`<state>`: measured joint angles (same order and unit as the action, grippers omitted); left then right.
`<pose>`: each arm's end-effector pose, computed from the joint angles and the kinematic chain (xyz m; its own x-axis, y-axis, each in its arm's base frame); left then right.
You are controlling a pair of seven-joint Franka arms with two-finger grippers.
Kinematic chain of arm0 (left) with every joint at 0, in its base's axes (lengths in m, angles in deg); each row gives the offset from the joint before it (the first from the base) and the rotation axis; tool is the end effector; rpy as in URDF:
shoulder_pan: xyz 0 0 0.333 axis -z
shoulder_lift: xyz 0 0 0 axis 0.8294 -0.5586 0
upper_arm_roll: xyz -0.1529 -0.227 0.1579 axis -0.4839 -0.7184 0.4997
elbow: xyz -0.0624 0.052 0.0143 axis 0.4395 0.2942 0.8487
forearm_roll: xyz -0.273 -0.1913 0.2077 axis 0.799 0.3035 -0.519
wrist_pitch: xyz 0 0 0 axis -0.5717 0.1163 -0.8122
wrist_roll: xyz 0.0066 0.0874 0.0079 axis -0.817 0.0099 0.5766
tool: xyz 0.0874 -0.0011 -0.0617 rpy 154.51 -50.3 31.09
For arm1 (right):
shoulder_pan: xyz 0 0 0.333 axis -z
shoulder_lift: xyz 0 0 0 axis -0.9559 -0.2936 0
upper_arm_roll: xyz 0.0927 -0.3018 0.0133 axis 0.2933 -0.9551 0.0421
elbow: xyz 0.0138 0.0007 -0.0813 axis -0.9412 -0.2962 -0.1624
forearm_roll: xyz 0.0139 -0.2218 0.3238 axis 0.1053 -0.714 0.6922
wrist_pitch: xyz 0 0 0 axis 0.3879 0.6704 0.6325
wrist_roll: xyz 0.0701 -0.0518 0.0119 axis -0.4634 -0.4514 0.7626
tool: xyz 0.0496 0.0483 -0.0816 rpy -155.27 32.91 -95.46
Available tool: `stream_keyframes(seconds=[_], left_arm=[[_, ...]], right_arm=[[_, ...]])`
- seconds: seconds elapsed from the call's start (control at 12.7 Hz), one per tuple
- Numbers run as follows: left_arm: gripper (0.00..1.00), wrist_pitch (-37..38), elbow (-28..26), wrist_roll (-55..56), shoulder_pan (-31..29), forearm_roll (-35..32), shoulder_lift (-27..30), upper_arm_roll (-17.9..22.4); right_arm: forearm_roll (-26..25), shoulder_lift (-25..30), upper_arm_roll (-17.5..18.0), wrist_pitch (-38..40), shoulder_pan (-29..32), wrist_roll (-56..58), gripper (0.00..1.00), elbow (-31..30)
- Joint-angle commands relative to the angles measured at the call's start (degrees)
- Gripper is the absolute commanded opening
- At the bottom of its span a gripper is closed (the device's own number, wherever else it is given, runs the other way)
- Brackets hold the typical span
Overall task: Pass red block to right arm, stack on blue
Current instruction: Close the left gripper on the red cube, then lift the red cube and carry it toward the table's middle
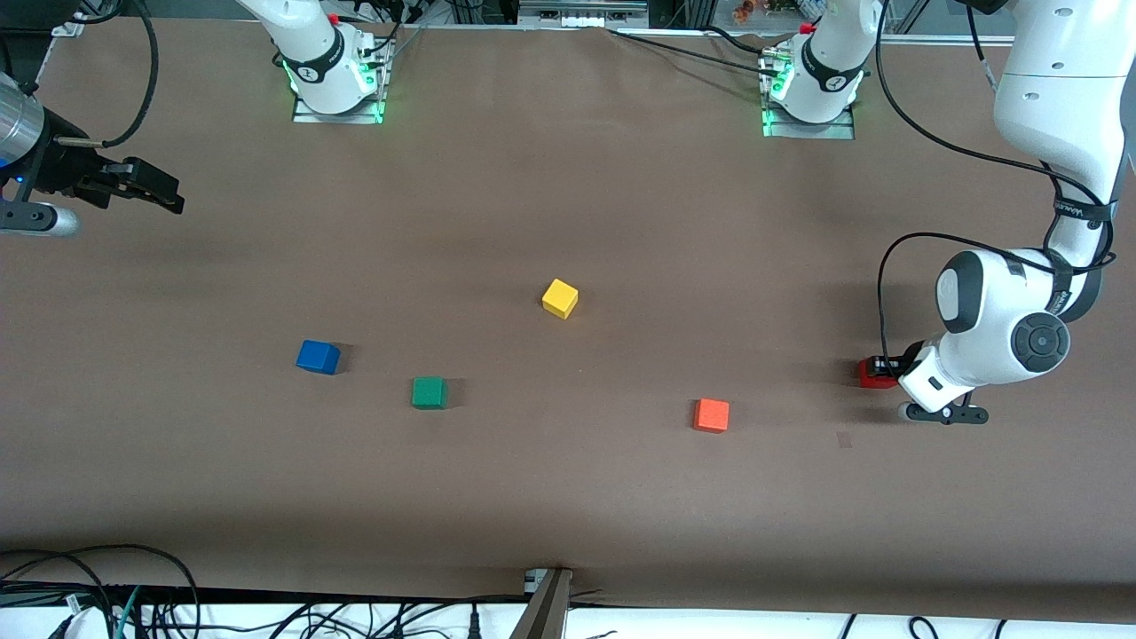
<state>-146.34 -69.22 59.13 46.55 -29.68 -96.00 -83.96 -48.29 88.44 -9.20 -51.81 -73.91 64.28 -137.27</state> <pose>0.6522 0.0528 0.2087 0.9905 -0.0564 -0.1255 -0.0556 -0.9984 0.0097 0.5435 0.0106 0.5882 0.9928 -0.0663 -0.1000 -0.0656 -0.9978 0.0100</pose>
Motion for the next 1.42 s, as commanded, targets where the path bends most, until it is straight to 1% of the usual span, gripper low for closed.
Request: stream_keyframes(seconds=[0.0,0.16,0.47,0.63,1.03,1.11,1.18,1.34], left_arm=[[0.0,0.28,0.04,-4.98,-0.18,-1.55,0.12,-0.2],[0.0,0.36,0.13,-7.63,-0.45,-1.55,0.73,-0.2],[0.0,0.45,1.01,-21.4,-0.62,-1.47,2.32,-0.2],[0.0,0.45,1.1,-26.51,-0.62,-1.47,3.54,-0.29],[0.0,0.45,1.19,-39.08,-0.62,-0.41,6.18,-1.43],[0.0,0.45,1.36,-42.59,-0.89,-0.15,6.71,-2.56],[0.0,0.62,1.62,-46.97,-1.58,2.38,6.8,-3.18],[0.0,1.76,1.54,-57.07,-2.38,10.8,6.89,-3.28]], right_arm=[[0.52,0.38,0.19,0.58,0.45,0.02,1.0,-0.01],[0.52,0.38,0.2,0.58,0.45,0.02,1.0,-0.01],[0.52,0.38,0.2,0.58,0.45,0.02,1.0,-0.01],[0.52,0.38,0.28,0.58,0.45,0.02,1.0,-0.01],[0.52,0.38,0.28,0.58,0.45,0.02,1.0,-0.01],[0.52,0.38,0.2,0.58,0.45,0.02,1.0,-0.01],[0.52,0.38,0.19,0.58,0.45,0.02,1.0,-0.01],[0.52,0.38,0.28,0.58,0.45,0.02,1.0,-0.01]])
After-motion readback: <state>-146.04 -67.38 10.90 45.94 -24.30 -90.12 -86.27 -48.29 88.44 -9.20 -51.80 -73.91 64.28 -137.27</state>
